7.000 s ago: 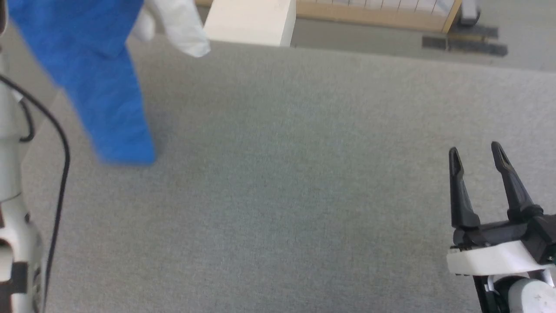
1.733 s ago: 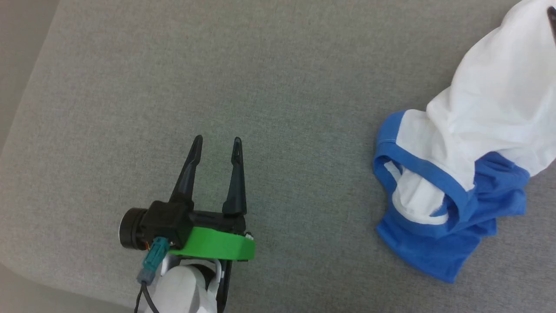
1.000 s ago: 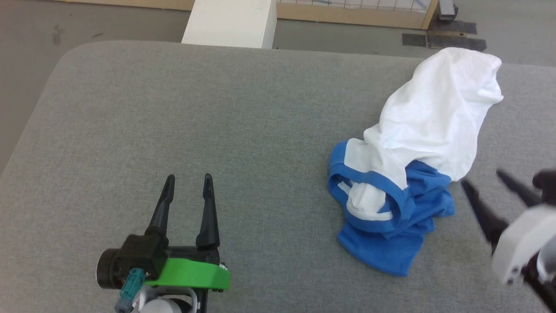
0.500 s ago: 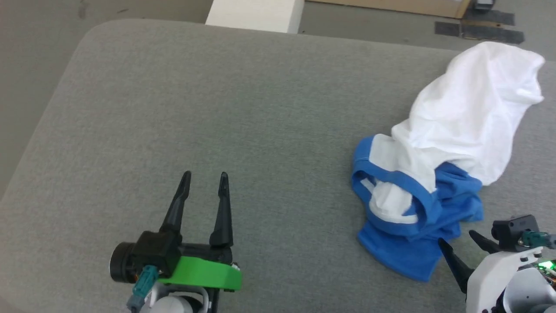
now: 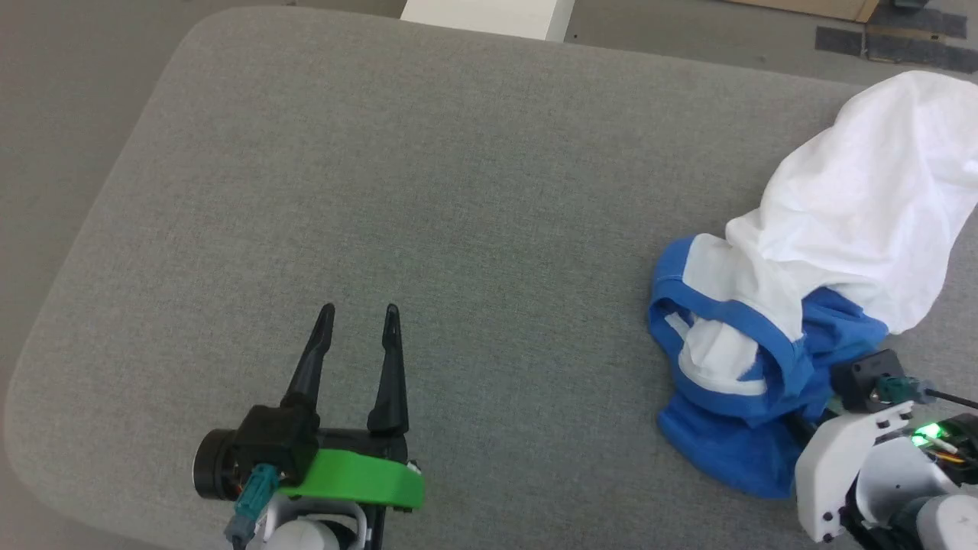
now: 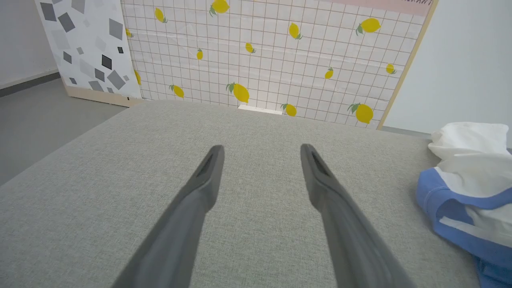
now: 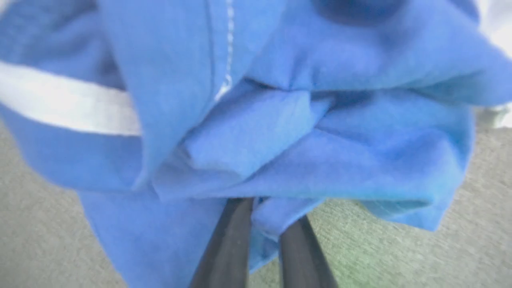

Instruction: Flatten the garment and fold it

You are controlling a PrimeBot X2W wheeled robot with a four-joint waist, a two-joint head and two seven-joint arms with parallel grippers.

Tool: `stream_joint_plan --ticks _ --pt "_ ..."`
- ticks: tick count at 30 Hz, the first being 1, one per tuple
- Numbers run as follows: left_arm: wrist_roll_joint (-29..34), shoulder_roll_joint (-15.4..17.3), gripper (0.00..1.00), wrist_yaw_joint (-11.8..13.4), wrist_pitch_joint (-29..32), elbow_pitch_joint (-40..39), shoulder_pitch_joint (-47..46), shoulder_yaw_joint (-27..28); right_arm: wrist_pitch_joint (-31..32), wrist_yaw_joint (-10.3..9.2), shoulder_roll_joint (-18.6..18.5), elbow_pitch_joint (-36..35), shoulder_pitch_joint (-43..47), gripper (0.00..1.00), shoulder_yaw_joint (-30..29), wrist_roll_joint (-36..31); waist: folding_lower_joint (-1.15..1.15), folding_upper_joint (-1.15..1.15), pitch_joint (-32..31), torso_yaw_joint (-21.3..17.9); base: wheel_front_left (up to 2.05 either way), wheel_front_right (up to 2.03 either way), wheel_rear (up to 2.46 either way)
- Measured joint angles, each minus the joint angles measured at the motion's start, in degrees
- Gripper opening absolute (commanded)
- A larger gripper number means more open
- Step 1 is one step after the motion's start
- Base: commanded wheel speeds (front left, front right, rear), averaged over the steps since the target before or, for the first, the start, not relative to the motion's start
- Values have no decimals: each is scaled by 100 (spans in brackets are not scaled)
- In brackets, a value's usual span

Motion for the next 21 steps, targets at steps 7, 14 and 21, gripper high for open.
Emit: stream_joint_plan --ticks 7,14,21 --pt "2 0 100 -44 0 25 72 176 -53 1 -154 -603 -388 0 -1055 -32 0 0 -271 -317 0 0 0" --pt "2 -4 100 -65 0 4 108 193 121 1 -172 -954 -92 0 -2601 -323 0 0 -536 -766 0 0 0" --pt "24 -5 100 -114 0 23 119 222 71 1 401 -423 929 0 -3621 -758 0 0 -493 -925 0 0 0"
